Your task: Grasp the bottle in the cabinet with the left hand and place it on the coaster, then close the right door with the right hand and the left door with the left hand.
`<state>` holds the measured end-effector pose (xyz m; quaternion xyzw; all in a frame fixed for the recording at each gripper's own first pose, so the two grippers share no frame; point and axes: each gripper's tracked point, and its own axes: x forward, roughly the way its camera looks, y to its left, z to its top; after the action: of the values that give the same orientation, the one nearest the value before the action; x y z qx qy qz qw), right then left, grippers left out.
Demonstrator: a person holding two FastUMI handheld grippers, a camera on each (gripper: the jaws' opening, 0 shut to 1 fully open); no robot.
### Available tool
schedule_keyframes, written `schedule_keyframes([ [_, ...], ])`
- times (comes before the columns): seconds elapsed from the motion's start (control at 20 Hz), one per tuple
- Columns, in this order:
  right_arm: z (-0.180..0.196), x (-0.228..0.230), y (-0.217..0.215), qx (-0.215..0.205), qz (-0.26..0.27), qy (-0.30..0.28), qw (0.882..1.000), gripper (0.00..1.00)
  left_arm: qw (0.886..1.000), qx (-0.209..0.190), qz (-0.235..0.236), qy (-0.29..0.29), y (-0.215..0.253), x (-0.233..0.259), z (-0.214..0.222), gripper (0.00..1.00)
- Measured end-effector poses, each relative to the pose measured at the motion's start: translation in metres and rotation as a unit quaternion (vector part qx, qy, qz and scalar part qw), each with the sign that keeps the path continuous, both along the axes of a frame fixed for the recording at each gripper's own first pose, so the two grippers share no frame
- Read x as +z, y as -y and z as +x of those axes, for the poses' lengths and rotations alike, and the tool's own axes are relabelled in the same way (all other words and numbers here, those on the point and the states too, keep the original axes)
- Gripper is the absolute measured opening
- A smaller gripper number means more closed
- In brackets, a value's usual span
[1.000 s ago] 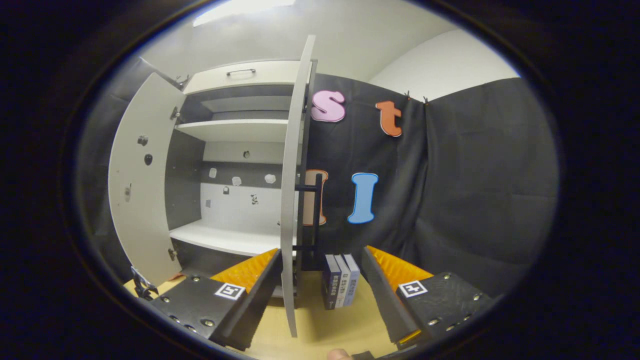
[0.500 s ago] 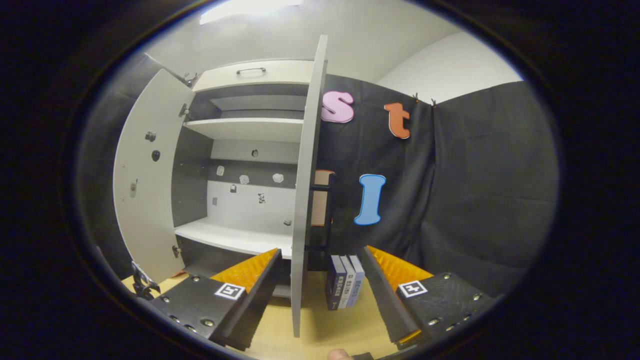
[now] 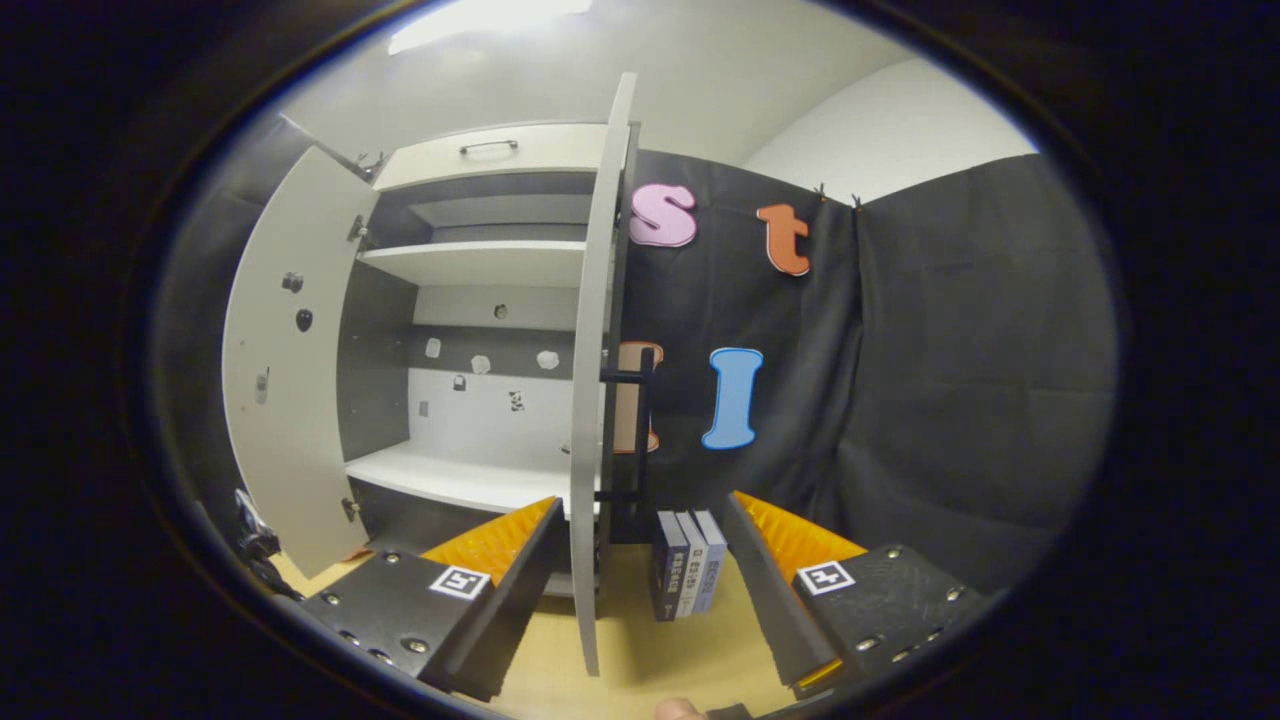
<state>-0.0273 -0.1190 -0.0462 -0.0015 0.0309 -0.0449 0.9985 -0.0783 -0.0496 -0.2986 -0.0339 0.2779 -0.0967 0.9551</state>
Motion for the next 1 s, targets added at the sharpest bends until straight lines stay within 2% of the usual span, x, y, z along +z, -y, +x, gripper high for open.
schedule_keyframes([
  [0.2, 0.001, 0.0, 0.007, -0.01, 0.004, 0.001, 1.0, 0.96, 0.997, 0.024, -0.004, 0.068, -0.006, 0.066, 0.023, 0.84],
  [0.5, 0.011, 0.003, 0.016, -0.02, 0.003, 0.005, 1.0, 0.96, 0.984, 0.062, -0.007, 0.169, -0.023, 0.167, 0.041, 0.84],
  [0.55, 0.013, 0.004, 0.017, -0.02, 0.003, 0.007, 1.0, 0.96, 0.981, 0.069, -0.011, 0.18, -0.026, 0.179, 0.04, 0.89],
  [0.6, 0.017, 0.005, 0.018, -0.022, 0.001, 0.008, 1.0, 0.96, 0.979, 0.077, -0.012, 0.186, -0.032, 0.187, 0.039, 1.0],
  [0.7, 0.025, 0.006, 0.021, -0.025, -0.004, 0.01, 1.0, 0.96, 0.976, 0.088, -0.006, 0.201, -0.041, 0.202, 0.037, 0.97],
  [1.0, 0.045, -0.001, 0.022, -0.031, -0.015, 0.004, 0.999, 0.96, 0.969, 0.114, 0.033, 0.216, -0.072, 0.214, 0.028, 0.97],
])
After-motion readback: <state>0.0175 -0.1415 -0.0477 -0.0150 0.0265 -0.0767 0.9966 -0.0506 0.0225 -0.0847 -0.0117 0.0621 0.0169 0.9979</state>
